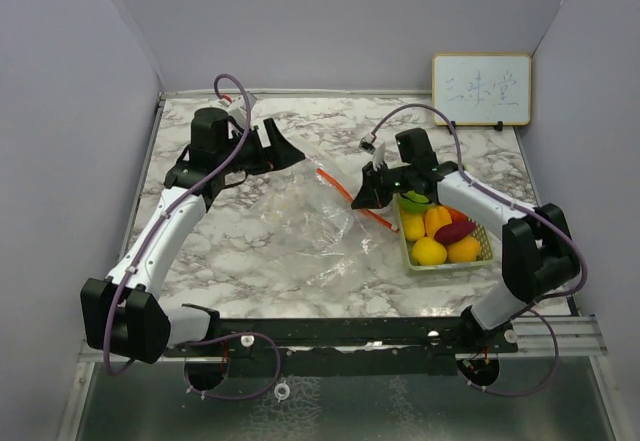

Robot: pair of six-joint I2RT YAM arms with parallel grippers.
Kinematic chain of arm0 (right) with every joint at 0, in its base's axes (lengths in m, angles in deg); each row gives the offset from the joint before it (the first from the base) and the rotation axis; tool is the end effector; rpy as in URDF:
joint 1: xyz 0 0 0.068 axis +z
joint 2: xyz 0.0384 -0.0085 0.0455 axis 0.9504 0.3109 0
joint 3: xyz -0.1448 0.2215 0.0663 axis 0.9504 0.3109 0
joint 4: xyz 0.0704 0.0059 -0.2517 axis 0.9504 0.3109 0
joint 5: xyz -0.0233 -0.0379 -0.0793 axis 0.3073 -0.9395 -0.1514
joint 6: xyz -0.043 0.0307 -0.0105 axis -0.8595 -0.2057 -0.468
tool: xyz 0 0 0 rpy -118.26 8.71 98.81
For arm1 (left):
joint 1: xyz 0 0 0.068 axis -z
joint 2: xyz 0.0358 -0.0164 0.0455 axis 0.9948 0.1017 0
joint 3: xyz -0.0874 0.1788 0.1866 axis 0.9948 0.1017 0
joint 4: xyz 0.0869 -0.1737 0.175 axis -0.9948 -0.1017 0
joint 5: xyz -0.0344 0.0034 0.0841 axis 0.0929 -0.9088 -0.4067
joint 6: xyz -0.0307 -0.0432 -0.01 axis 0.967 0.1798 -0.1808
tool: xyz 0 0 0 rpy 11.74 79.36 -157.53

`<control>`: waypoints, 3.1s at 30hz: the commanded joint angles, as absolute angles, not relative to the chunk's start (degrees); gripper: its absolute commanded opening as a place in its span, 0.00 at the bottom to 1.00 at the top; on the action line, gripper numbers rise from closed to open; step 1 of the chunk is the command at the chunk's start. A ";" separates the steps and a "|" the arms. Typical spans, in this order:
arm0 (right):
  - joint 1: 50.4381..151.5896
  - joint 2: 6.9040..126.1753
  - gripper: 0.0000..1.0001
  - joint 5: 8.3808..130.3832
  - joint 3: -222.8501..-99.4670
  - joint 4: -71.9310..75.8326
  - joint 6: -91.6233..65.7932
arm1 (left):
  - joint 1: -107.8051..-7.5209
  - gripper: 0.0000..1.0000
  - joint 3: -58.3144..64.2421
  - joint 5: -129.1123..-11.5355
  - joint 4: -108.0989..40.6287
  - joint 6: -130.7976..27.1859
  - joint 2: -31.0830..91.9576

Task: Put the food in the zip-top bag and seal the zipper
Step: Pick up the zipper food storage bag at the center of the board, then open the zipper of the food storage bag at the center of the board.

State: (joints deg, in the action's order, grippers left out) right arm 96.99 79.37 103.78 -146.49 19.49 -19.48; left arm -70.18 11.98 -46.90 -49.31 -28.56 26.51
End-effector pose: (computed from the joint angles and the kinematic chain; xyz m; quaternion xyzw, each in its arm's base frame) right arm 0.2972 0.1655 0.2159 -0.3061 0.8338 0.3982 0.2292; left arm 0.2712 -0.0867 0.3490 0.0065 0.8111 -0.4287 0.3978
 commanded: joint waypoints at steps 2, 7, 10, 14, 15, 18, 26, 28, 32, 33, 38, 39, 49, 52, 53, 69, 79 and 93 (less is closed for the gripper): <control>96.83 73.37 0.02 107.64 -147.44 22.49 -17.60 | -70.21 0.78 7.53 -44.67 -56.18 -27.88 29.37; 97.08 70.45 0.02 97.98 -151.57 25.22 -14.88 | -70.13 0.72 4.30 -42.02 -59.20 -24.00 31.67; 98.41 69.79 0.02 90.34 -154.54 26.39 -14.45 | -69.98 0.70 2.43 -40.80 -59.28 -21.94 32.61; 100.64 69.00 0.02 79.45 -156.74 25.94 -11.33 | -67.48 0.67 -0.15 -41.28 -60.30 -20.23 33.91; 101.38 68.77 0.02 77.35 -157.09 25.48 -10.75 | -66.61 0.67 -0.77 -42.06 -60.88 -19.87 34.30; 104.48 69.03 0.02 71.45 -159.26 25.31 -9.95 | -64.78 0.63 -2.06 -42.93 -62.14 -18.93 36.34; 110.85 70.23 0.02 65.87 -163.37 25.64 -10.33 | -62.59 0.61 -5.36 -44.98 -61.57 -16.99 41.11; 111.52 70.47 0.02 66.12 -163.77 25.91 -10.40 | -62.41 0.61 -5.25 -45.28 -60.48 -16.25 41.74; 112.67 70.62 0.02 65.88 -163.90 26.46 -10.68 | -62.37 0.61 -5.64 -46.28 -59.19 -15.37 42.63; 112.89 70.62 0.02 65.82 -163.92 26.33 -10.60 | -62.29 0.61 -5.91 -46.58 -59.51 -15.44 42.96; 114.06 71.52 0.02 65.76 -164.83 27.08 -10.64 | -62.04 0.62 -6.08 -46.62 -58.78 -15.03 43.87; 114.38 71.66 0.02 65.66 -164.98 26.96 -10.67 | -61.93 0.62 -6.08 -46.60 -58.58 -14.95 44.02; 117.13 73.55 0.02 65.88 -168.11 27.57 -10.20 | -61.27 0.51 -6.06 -49.93 -58.62 -15.27 44.24; 117.50 73.37 0.02 65.71 -168.32 27.31 -9.61 | -61.14 0.18 -5.16 -50.39 -58.49 -15.53 44.43; 117.58 73.34 0.02 65.37 -168.36 27.46 -9.48 | -61.14 0.12 -4.92 -50.46 -58.43 -15.63 44.51; 117.51 69.08 0.49 54.90 -174.01 35.14 -10.71 | -60.96 0.00 -8.21 -51.59 -61.40 -22.72 46.22; 117.26 72.56 0.53 52.16 -175.24 38.36 -9.55 | -60.96 0.00 -10.27 -47.03 -59.85 -24.24 44.15; 116.85 76.67 0.37 45.18 -172.37 32.71 -9.60 | -61.21 0.00 -9.08 -35.64 -56.55 -24.48 38.74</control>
